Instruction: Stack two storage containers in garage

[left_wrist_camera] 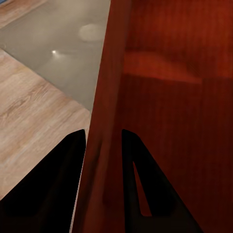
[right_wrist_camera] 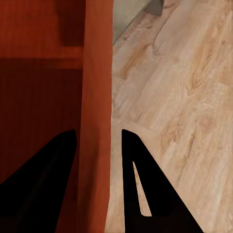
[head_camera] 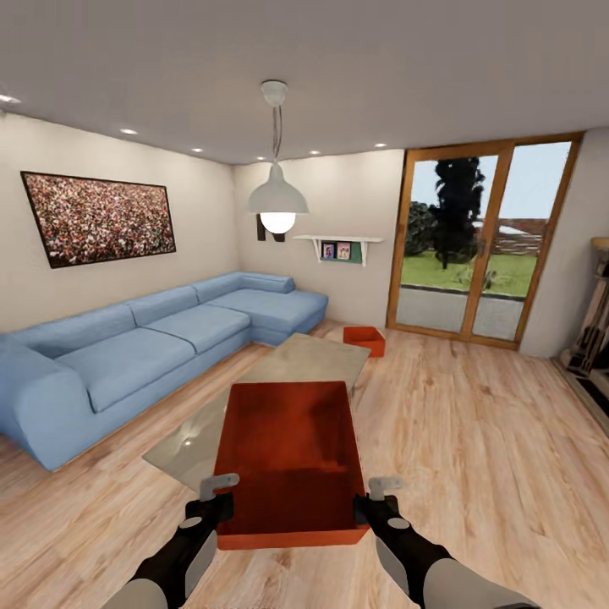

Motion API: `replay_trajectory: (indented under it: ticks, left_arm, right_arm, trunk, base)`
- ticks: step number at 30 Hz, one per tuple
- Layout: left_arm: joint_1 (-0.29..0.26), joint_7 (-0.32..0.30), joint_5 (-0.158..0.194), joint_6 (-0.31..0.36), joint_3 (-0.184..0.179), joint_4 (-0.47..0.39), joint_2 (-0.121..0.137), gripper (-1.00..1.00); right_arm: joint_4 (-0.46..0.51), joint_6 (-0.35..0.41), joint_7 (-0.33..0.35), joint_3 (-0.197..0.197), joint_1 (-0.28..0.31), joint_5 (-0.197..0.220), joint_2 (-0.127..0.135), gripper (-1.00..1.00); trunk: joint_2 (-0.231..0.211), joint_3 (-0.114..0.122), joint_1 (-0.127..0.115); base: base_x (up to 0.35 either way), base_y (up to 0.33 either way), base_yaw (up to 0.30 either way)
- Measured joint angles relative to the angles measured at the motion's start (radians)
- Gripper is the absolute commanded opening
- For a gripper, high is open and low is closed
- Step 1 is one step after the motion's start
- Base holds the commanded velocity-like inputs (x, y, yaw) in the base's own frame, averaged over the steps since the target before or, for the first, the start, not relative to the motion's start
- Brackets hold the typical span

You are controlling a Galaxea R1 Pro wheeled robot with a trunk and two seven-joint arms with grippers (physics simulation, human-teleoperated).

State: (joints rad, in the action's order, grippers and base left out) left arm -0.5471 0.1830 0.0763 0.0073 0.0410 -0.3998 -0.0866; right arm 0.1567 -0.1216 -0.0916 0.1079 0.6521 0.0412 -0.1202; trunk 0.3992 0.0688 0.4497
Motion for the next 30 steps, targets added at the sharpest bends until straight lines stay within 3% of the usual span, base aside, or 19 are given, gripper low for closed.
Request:
replay_trajectory:
  ticks: [30]
  left_arm:
    - [0.0, -0.002, -0.006, 0.005, 0.004, -0.005, -0.001, -1.0]
  right_arm:
    - [0.0, 0.0, 0.001, -0.005, 0.0, -0.001, 0.0, -1.0]
  trunk:
    - [0.0, 0.0, 0.0]
  base:
    - [0.0, 0.0, 0.3]
